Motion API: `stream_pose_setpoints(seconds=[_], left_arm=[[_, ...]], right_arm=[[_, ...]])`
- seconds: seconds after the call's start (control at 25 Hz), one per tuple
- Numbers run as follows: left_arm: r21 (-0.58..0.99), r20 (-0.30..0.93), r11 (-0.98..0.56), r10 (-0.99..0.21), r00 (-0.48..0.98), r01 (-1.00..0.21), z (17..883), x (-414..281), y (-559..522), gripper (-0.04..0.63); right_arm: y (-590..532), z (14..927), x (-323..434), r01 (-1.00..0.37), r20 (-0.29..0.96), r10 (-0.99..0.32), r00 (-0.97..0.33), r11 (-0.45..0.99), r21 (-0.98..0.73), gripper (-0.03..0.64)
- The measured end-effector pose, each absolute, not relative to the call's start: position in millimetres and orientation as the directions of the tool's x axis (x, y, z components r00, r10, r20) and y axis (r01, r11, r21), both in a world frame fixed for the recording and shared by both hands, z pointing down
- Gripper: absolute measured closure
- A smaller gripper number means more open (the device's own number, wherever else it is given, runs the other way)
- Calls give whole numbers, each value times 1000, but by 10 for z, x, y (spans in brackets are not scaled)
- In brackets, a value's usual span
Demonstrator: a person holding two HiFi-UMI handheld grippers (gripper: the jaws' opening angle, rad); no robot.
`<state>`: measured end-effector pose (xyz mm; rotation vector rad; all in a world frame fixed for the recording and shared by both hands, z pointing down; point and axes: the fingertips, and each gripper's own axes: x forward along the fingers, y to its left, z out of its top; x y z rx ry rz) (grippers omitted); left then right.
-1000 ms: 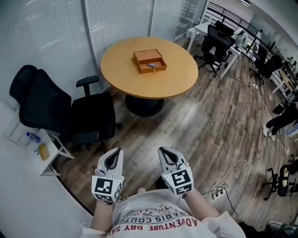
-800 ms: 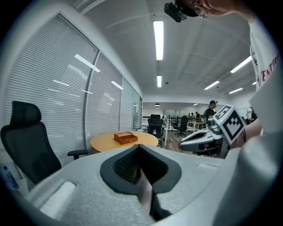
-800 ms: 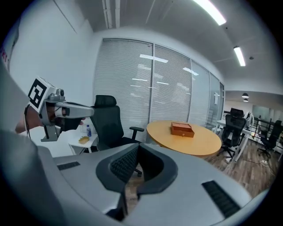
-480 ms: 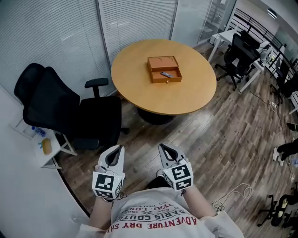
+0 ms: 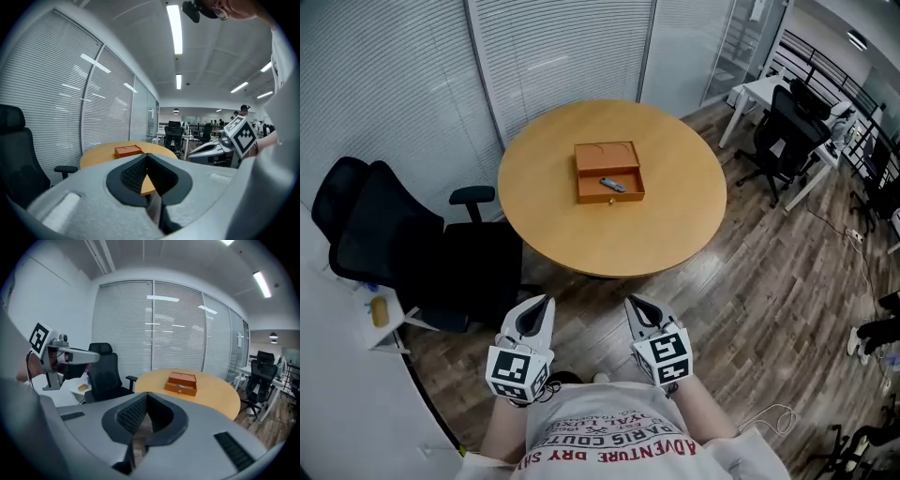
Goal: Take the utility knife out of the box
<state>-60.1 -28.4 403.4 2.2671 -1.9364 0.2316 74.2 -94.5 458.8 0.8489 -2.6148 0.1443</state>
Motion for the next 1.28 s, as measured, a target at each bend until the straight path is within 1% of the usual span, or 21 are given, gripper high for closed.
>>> stream_pose_setpoints(seconds=[0.2, 0.32, 0.48, 0.64, 0.88, 1.04, 1.28], left_arm=[[15, 255, -159, -954, 158, -987, 4123, -518, -702, 600], [24, 273, -146, -951, 147, -989, 4221, -610, -993, 600], [62, 293, -142, -944, 154, -988, 4379, -834, -1509, 600], [81, 277, -140, -948, 157, -987, 4401, -1006, -2210, 600], [101, 250, -139, -955, 160, -985, 4391, -1329, -3187, 601], [135, 262, -112, -954, 145, -984, 4513, -1589, -3602, 600], [114, 293, -154, -939, 182, -981, 4634, -1671, -3962, 600]], right_arm=[[-1455, 4694, 944, -610, 394, -535, -747, 787, -89, 609], [-1751, 4827, 927, -619, 423, -530, -735, 779, -100, 609], [-2179, 4927, 757, -617, 447, -517, -730, 779, -106, 609], [-2709, 4998, 641, -617, 477, -507, -718, 781, -99, 609], [-3388, 5045, 219, -554, 519, -424, -743, 824, -121, 609], [-3807, 5094, -38, -534, 540, -398, -741, 837, -116, 609], [-4276, 5095, -254, -522, 521, -406, -751, 848, -91, 609]])
